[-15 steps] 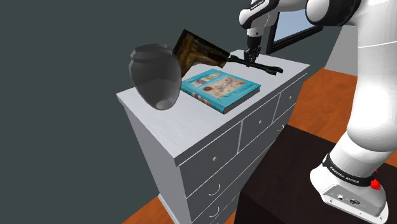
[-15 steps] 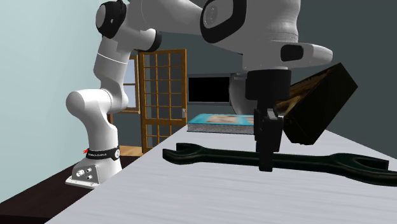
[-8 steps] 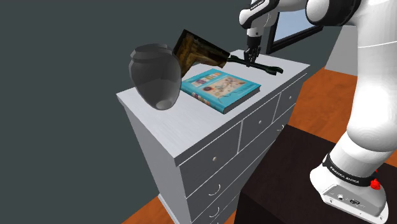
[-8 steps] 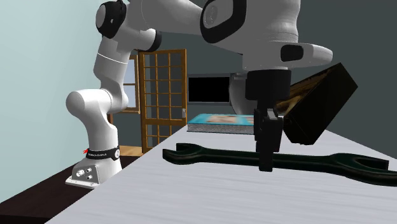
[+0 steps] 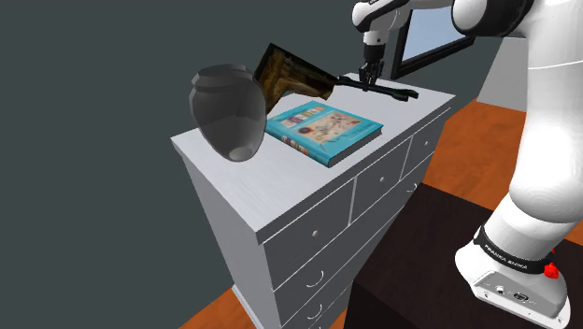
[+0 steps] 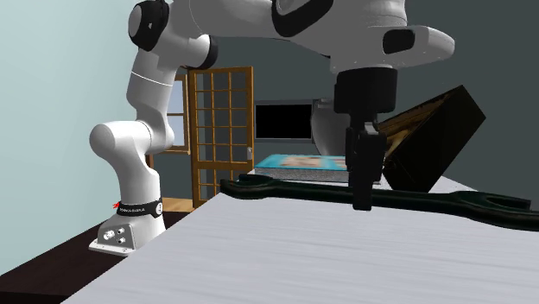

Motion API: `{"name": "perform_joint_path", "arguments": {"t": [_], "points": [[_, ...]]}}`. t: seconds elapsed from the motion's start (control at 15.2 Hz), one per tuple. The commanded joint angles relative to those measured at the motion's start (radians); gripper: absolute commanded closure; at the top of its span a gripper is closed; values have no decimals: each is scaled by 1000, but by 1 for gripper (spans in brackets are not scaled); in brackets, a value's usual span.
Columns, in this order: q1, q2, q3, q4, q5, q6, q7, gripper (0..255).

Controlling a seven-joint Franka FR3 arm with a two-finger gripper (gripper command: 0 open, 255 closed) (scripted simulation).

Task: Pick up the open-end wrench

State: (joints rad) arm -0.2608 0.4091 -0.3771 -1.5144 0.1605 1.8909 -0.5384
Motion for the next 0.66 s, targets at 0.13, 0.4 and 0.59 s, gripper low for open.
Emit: {"name": "perform_joint_path", "arguments": {"t": [0.13,0.4,0.59], "points": [[-2,-9,-3,44,-5,-52,4,255],[-5,-12,-5,93,-7,-104,7,255],[-6,-12,-5,108,-8,-119,8,255]]}}
